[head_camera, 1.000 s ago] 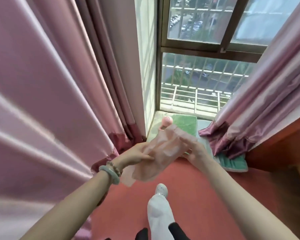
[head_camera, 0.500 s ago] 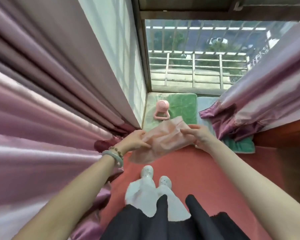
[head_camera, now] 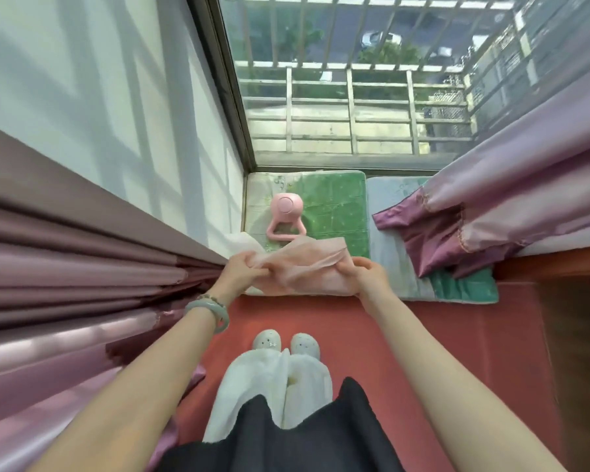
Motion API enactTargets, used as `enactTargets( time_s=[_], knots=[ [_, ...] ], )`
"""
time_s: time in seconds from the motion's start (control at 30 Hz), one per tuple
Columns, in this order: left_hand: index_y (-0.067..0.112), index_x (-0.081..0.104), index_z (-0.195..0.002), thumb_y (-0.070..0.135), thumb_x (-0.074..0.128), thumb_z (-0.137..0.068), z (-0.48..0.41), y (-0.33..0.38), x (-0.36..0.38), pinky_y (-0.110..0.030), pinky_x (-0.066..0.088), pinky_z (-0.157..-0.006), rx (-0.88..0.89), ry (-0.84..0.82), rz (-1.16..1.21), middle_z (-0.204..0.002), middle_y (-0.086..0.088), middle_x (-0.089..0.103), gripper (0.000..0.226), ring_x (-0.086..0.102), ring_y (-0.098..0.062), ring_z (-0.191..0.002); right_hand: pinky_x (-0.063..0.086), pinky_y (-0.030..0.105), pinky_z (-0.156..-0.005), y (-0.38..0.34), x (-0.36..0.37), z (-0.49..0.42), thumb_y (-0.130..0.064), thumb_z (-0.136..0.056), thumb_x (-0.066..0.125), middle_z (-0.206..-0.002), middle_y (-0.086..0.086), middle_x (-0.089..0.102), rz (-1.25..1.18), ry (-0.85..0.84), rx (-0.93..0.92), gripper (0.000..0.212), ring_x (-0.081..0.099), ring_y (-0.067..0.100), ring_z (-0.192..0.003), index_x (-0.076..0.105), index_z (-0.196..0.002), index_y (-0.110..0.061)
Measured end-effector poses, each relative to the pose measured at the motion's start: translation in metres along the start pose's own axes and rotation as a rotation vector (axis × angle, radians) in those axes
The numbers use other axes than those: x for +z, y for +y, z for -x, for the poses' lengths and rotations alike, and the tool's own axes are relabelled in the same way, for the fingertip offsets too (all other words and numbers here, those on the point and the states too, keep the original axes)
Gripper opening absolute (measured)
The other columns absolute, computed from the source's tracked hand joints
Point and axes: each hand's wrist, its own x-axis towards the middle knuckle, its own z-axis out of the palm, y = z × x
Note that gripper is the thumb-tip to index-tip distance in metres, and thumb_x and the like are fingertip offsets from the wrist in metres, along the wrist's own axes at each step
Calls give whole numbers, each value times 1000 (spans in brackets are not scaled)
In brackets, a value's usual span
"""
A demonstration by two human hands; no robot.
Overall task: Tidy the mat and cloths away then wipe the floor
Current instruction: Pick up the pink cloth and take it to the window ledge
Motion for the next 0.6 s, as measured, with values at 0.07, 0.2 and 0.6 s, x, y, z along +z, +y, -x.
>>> enactTargets(
  time_s=[0.07, 0.2, 0.6],
  knots=[
    [17, 50, -62, 39, 66, -37, -42, -20, 17, -28, 35, -59, 35, -42, 32, -62, 4, 46, 37, 41, -13, -63, 49, 37, -70, 15, 1, -42, -18, -68, 80, -83, 13, 68, -11, 13, 3, 18, 63, 26, -78, 65, -79, -18],
    [17, 53, -83, 33, 68, -41, -122, -56, 51, -13, 41, -57, 103, -118, 4, -72, 5, 53, 47, 47, -7, -64, 49, 37, -72, 65, -2, -136, -9, -77, 74, -80, 11, 67, 4, -9, 14, 10, 61, 25, -75, 66, -82, -12],
    [15, 49, -90, 28, 80, -51, -333, -228, 107, -10, 38, -55, 85, -70, -59, -82, 3, 52, 51, 49, -8, -72, 43, 29, -62, 222, 81, -367, -14, -74, 77, -71, 8, 65, 246, 30, -87, 11, 56, 18, -69, 68, -75, -8]
  ],
)
